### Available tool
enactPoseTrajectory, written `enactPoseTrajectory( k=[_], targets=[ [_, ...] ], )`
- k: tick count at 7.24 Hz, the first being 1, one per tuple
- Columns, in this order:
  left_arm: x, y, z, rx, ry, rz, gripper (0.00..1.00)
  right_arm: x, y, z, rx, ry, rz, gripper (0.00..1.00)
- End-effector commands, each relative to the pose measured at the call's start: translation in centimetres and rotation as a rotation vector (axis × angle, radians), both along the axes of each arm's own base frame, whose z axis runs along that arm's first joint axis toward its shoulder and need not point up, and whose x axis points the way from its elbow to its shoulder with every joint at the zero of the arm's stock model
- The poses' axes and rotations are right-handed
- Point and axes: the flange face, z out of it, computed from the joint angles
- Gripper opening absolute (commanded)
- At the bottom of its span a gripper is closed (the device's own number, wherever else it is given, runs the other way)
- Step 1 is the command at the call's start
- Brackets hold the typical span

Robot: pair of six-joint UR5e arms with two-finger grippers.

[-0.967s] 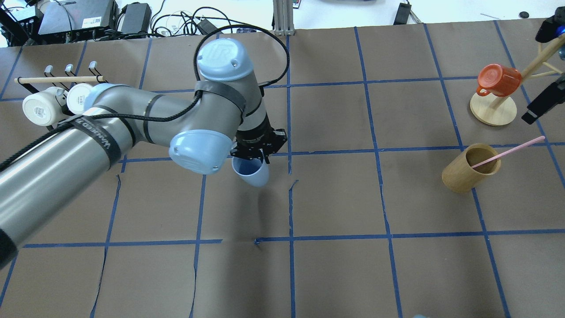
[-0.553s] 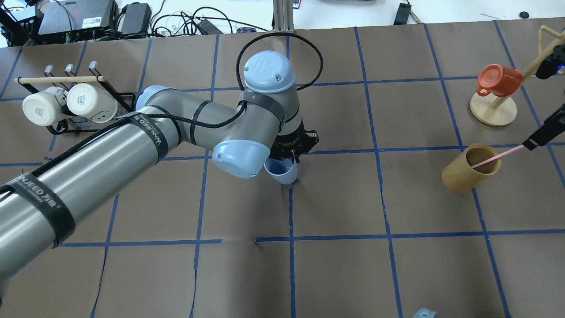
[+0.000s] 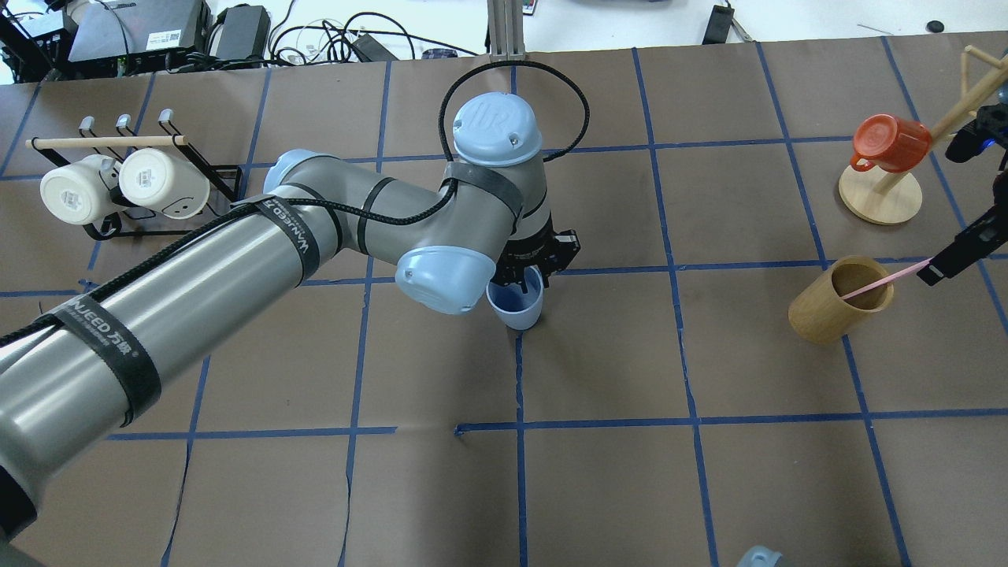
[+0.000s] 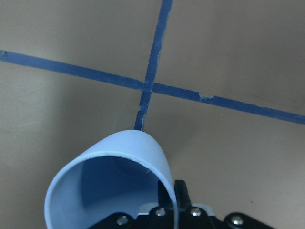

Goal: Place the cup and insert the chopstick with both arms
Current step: 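Carry the blue cup to table centre with left gripper while right reaches chopstick, then release the blue cup with left gripper while right gripper grasps the chopstick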

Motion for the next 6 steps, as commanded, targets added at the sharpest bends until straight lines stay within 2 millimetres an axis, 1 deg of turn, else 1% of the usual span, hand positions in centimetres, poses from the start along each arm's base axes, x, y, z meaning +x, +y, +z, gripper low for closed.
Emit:
enactPoseTrajectory(
  k=[1, 2, 3, 4, 5, 6],
  targets=[
    [0.6, -2.1, 4.0, -0.049, 0.015, -0.038, 1.0, -0.1, 0.1, -0.4, 0.017, 0.006, -0.028, 0.61],
    [3.7, -4.4, 6.9, -0.036, 0.002, -0.081, 1.0, -0.1, 0.1, -0.4, 0.019, 0.008, -0.032, 0.45],
    [6.2, -5.6, 9.8, -0.017, -0.004, -0.08, 1.0, -0.1, 0.2, -0.4, 0.022, 0.007, -0.033, 0.32],
    [7.7, -5.4, 12.9, -0.04, -0.005, -0.184, 1.0, -0.1, 0.2, -0.4, 0.024, 0.007, -0.035, 0.26],
    [10.6, -4.9, 15.7, -0.011, -0.012, -0.193, 1.0, -0.1, 0.2, -0.4, 0.03, 0.002, -0.039, 0.22],
    [13.2, -3.3, 18.4, 0.017, -0.015, -0.185, 1.0, 0.0, 0.4, -0.1, 0.045, 0.001, -0.086, 0.19]
  ],
)
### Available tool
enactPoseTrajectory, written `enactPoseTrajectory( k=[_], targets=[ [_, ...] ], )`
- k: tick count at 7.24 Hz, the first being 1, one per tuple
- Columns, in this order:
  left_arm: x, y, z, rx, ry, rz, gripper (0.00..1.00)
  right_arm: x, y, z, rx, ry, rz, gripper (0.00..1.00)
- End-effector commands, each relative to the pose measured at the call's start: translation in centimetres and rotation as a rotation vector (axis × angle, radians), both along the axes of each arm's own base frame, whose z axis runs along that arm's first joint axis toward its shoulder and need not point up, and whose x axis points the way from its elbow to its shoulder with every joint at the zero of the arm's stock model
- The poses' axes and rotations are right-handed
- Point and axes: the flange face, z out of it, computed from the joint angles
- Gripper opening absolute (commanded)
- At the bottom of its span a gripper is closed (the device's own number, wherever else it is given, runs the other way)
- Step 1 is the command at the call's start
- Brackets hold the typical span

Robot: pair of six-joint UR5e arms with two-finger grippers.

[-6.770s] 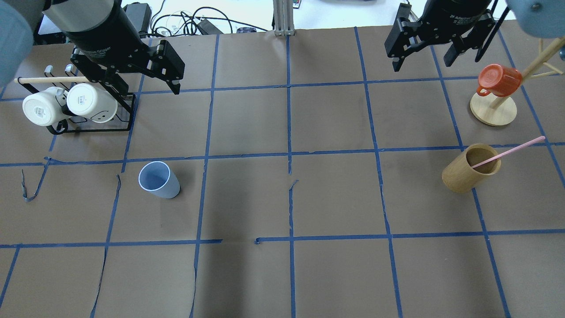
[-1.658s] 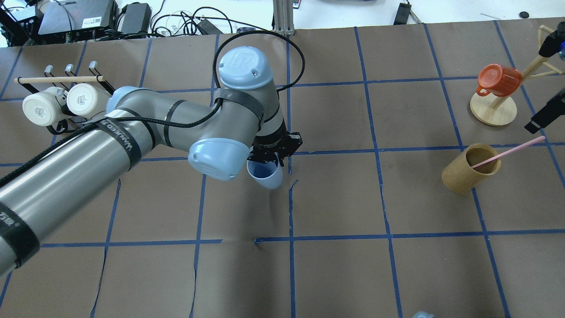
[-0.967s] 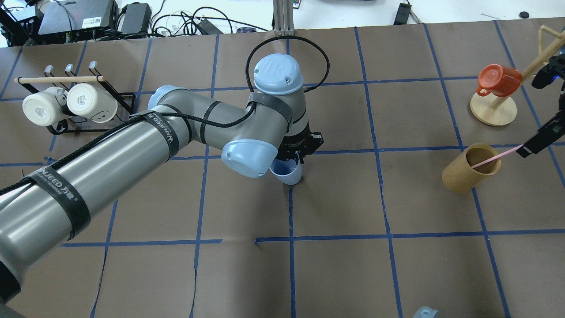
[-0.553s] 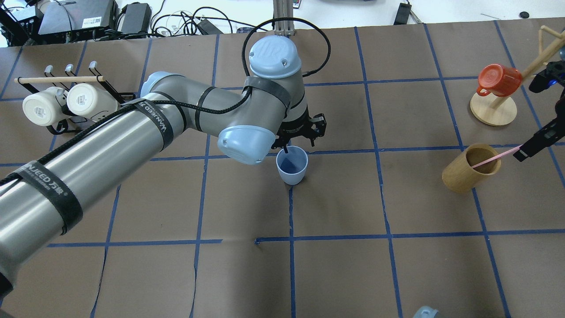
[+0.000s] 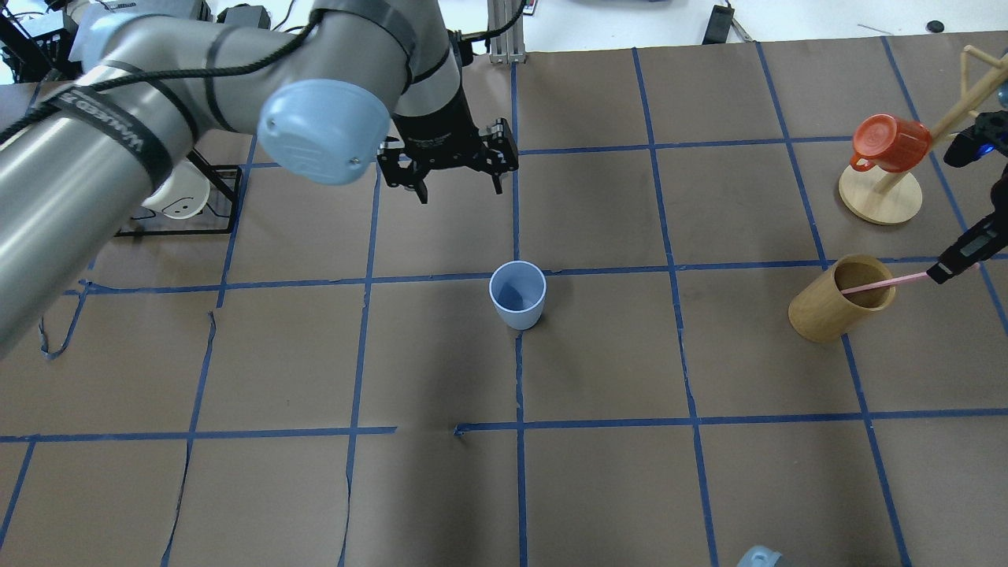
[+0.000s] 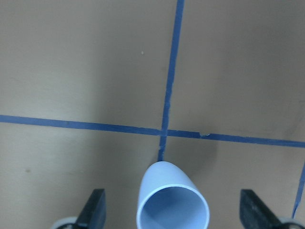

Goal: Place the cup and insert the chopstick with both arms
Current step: 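Release the blue cup with left gripper while right gripper grasps the chopstick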

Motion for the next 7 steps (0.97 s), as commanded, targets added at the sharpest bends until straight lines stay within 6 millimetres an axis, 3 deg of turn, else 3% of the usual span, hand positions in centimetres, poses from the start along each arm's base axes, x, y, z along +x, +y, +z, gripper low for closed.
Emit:
enactPoseTrajectory(
  k=[1, 3, 4, 7],
  targets=[
    [5.0, 4.4, 6.1, 0.069, -0.011, -0.119, 1.0, 0.2, 0.3, 0.7, 0.02, -0.002, -0.064, 0.17],
    [7.1, 8.8, 9.8, 0.086, -0.046, -0.139, 1.0, 0.3, 0.5, 0.9, 0.031, -0.009, -0.069, 0.16],
    [8.1, 9.8, 8.1, 0.101, -0.044, -0.125, 1.0, 0.5, 0.6, 1.4, 0.037, -0.009, -0.099, 0.16],
    [11.4, 9.3, 9.0, -0.004, -0.097, -0.079, 1.0, 0.7, 0.3, 8.3, 0.054, -0.001, -0.142, 0.15]
  ],
)
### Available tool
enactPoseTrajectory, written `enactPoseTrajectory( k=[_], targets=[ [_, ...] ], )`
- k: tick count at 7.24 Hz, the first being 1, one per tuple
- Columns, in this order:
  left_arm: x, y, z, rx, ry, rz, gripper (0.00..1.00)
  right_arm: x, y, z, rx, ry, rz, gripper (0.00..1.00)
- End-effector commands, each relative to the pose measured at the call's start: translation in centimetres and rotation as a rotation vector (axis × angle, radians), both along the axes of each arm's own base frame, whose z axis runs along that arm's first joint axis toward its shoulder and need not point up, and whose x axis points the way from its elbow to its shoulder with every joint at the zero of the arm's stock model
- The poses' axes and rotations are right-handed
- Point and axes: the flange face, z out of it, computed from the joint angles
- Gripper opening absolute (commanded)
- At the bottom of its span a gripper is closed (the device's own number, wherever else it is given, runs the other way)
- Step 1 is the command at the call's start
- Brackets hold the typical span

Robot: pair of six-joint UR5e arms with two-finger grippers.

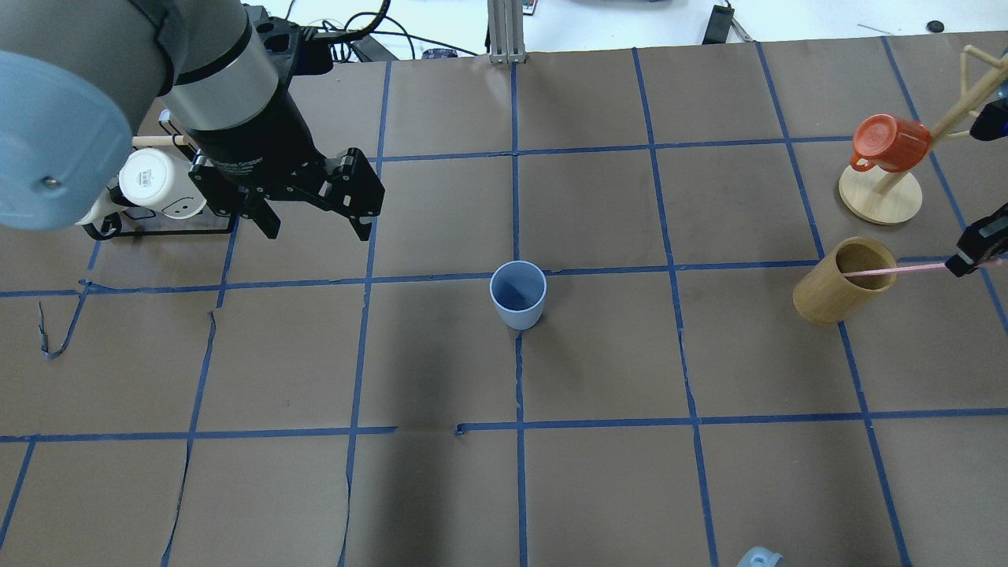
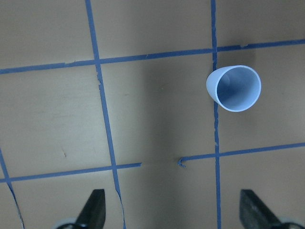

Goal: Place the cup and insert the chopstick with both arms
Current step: 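Pull the pink chopstick from the bamboo cup and carry it over the blue cup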

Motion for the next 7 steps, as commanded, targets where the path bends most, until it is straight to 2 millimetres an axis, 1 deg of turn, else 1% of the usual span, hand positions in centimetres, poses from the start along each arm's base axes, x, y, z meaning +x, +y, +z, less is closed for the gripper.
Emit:
enactPoseTrajectory(
  k=[1, 2, 3, 4, 5, 6, 7],
  targets=[
    [2.3, -0.9, 0.6, -0.059, -0.018, 0.027, 1.0, -0.1, -0.2, 5.3, 0.014, 0.011, -0.01, 0.15],
    [3.2, -1.5, 0.8, -0.08, -0.011, 0.041, 1.0, 0.1, 0.1, 8.7, 0.025, 0.017, -0.016, 0.15],
    [3.3, -1.6, 1.0, -0.09, -0.009, 0.046, 1.0, 1.8, -0.2, 12.6, 0.011, 0.037, -0.041, 0.15],
    [3.4, -1.6, 1.2, -0.094, -0.008, 0.049, 1.0, 6.2, -1.5, 14.5, -0.014, 0.068, -0.042, 0.15],
    [3.6, -1.7, 1.3, -0.097, -0.007, 0.054, 1.0, 11.5, -2.3, 15.7, -0.034, 0.092, -0.071, 0.15],
    [3.7, -1.7, 1.3, -0.097, -0.007, 0.055, 1.0, 16.9, -2.4, 16.6, -0.05, 0.11, -0.112, 0.15],
    [3.7, -1.7, 1.2, -0.096, -0.009, 0.055, 1.0, 22.9, -2.2, 16.3, -0.044, 0.112, -0.178, 0.14]
  ],
)
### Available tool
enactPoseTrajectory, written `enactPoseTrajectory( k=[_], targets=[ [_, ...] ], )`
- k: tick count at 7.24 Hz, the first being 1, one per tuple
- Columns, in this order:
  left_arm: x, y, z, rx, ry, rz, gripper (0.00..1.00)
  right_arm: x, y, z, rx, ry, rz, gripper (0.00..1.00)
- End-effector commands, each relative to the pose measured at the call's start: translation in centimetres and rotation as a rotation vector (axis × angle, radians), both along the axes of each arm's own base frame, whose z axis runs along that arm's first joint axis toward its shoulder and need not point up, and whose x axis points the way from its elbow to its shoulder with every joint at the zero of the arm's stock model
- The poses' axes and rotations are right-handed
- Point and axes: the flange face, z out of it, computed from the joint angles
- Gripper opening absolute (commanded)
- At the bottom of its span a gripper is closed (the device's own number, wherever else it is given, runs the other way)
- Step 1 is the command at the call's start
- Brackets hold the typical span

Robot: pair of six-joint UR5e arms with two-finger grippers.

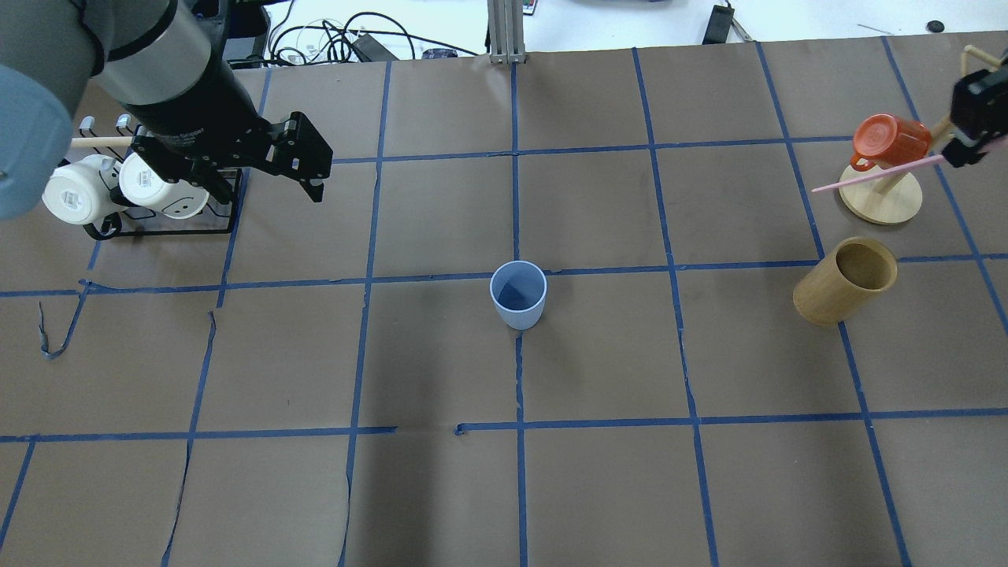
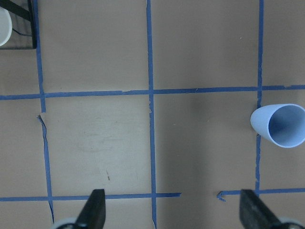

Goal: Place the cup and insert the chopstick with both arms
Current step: 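Pull the pink chopstick from the bamboo cup and carry it over the blue cup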

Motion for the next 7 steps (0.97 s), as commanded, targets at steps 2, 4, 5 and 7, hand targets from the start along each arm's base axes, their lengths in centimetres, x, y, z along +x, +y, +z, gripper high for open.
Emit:
enactPoseTrajectory(
  k=[2, 4, 5, 7],
  targets=[
    [0.1, 0.0, -0.1, -0.002, -0.006, -0.001, 1.0, 18.9, 1.1, -1.9, -0.012, 0.032, -0.152, 0.1],
    [0.1, -0.1, 0.0, -0.011, -0.007, 0.002, 1.0, 27.4, 2.2, -6.0, -0.041, 0.024, -0.252, 0.1],
    [0.1, -0.1, 0.0, -0.011, -0.007, 0.002, 1.0, 29.6, 3.2, -7.5, -0.04, -0.013, -0.318, 0.08],
    [0.2, -0.1, 0.0, -0.011, -0.004, 0.005, 1.0, 32.3, 5.1, -10.0, -0.017, -0.033, -0.363, 0.06]
  ],
)
